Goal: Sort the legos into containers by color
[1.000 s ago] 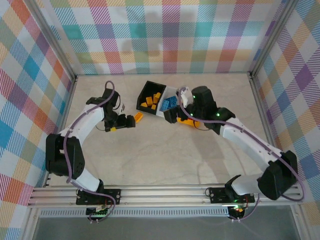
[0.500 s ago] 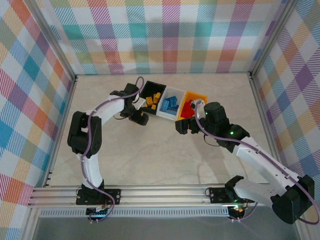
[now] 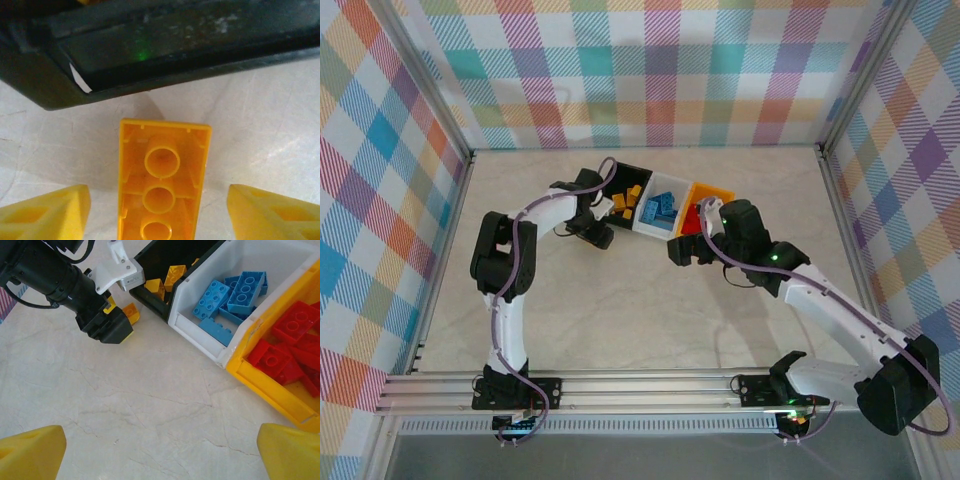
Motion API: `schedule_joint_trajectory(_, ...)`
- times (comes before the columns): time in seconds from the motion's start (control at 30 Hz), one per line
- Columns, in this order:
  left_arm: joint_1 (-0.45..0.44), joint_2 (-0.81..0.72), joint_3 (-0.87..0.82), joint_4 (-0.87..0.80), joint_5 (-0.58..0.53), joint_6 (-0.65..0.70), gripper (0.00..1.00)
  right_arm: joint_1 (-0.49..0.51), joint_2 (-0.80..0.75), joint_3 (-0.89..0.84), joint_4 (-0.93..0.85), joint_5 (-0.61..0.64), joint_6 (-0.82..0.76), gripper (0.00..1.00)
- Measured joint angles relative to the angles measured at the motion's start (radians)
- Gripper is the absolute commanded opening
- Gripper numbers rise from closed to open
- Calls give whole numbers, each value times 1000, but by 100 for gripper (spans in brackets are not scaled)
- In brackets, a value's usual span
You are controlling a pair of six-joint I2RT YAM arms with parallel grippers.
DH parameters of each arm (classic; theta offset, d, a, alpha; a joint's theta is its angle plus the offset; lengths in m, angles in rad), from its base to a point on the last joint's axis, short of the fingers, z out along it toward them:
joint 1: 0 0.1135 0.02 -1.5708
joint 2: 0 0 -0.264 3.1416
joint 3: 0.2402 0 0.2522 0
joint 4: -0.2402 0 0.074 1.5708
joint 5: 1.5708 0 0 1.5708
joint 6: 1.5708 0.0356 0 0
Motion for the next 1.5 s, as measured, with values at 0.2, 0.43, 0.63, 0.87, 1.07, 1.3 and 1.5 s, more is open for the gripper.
schedule_joint_trajectory(0.2, 0, 11, 0, -1, 5, -3, 44, 0, 19, 0, 4, -4, 5, 96)
schedule_joint_trajectory(0.43, 2, 13, 5, -6, 12, -8, 22, 0, 35, 6, 12, -10, 18, 96)
schedule_joint_trajectory(0.63, 2, 15, 8, -10, 18, -10, 18, 0, 35, 6, 12, -14, 19, 97)
schedule_joint_trajectory(0.87, 2, 15, 8, -12, 18, -12, 19, 0, 35, 6, 12, -16, 19, 98)
schedule_joint_trajectory(1.07, 2, 6, -1, -27, 34, -20, 19, 0, 29, -3, 31, -15, 26, 98)
schedule_joint_trajectory(1.3, -9, -67, -97, -47, 56, -44, 20, 0, 21, -37, 46, -15, 30, 98)
schedule_joint_trajectory(1.5, -42, -141, -178, -56, 77, -70, 20, 0, 14, -74, 78, -14, 57, 99)
